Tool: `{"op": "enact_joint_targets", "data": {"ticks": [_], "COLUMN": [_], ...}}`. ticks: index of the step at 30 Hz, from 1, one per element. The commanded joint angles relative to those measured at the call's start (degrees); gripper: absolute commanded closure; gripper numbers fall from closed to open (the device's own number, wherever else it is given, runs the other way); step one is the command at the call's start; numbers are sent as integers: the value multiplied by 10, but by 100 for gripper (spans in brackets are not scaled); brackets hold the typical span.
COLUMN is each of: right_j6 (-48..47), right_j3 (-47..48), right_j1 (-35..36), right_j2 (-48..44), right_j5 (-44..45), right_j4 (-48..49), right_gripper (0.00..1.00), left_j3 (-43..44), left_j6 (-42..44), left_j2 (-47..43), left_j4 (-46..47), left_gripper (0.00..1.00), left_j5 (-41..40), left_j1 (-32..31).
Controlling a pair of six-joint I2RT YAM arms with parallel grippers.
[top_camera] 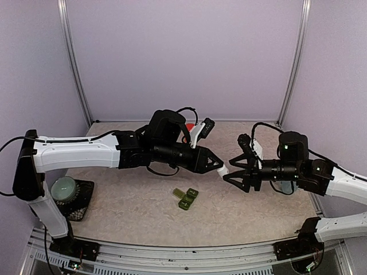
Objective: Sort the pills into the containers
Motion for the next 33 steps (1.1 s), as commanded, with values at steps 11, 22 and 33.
{"op": "enact_joint_targets", "data": {"ticks": [11, 22, 33], "right_j6": [1, -3, -8], "right_j3": [-35, -34, -36], "right_j1": [5, 5, 5], "right_j2": [-4, 2, 11], "right_j5": [-15, -24, -31], "right_j4": [106, 107, 110], "right_gripper": [39, 60, 76], "left_j3": [-18, -21, -20], "left_j6": [-43, -41, -42], "left_j2": [-25, -24, -26], "left_j4": [72, 68, 69], "left_gripper": [84, 84, 84], "left_j5": [43, 39, 45], "left_j1": [8, 8, 8]}}
